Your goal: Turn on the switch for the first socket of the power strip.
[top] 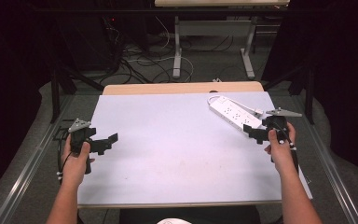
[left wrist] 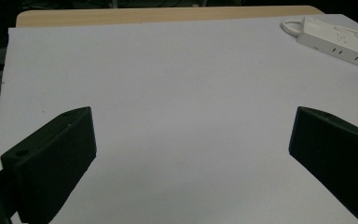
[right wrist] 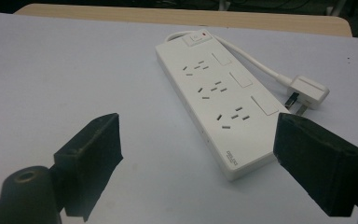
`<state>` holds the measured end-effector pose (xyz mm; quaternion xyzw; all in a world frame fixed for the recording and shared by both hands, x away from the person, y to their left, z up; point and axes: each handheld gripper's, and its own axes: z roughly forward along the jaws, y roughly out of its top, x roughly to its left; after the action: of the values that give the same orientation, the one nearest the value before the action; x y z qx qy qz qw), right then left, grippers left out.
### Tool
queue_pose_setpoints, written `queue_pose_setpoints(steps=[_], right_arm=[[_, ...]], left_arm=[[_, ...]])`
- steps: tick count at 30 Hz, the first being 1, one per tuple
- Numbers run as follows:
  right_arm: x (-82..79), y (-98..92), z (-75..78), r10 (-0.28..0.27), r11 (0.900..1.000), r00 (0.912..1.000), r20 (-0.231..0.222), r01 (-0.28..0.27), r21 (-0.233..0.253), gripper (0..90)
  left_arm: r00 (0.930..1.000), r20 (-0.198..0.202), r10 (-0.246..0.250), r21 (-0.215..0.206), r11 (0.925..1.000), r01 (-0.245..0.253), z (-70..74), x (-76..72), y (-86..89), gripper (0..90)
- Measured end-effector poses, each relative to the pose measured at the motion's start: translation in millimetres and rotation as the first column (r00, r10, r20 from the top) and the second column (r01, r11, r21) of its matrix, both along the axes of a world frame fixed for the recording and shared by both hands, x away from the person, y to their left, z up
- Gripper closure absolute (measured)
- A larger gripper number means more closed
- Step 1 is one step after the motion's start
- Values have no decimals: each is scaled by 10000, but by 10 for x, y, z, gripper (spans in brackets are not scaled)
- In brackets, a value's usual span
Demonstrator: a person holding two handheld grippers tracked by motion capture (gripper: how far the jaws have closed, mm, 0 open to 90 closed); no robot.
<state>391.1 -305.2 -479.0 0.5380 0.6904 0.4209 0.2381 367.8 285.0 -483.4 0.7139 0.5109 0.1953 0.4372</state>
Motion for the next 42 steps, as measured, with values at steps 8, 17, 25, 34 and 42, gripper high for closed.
queue_pose_setpoints(steps=[8,17,25,34,42], right_arm=[[2,63,-65,602,9950,9973,-429,-634,-772,0],[-36,198,-37,775,9900,9955,-552,-834,-1138,0],[-23,191,108,478,9975,9979,-428,-499,-504,18],[178,160,251,-189,9917,9987,-465,128,-1279,149],[345,195,405,-27,9853,9967,-807,-112,-1704,149]], left_arm=[[9998,64,198,14,9998,-198,-11,7,42,5],[9991,230,364,-79,9993,-363,46,-37,61,5],[9983,394,424,-63,9991,-422,83,-62,67,5],[9984,434,374,-14,9993,-374,99,-68,51,5],[9983,443,390,16,9992,-391,106,-80,47,5]])
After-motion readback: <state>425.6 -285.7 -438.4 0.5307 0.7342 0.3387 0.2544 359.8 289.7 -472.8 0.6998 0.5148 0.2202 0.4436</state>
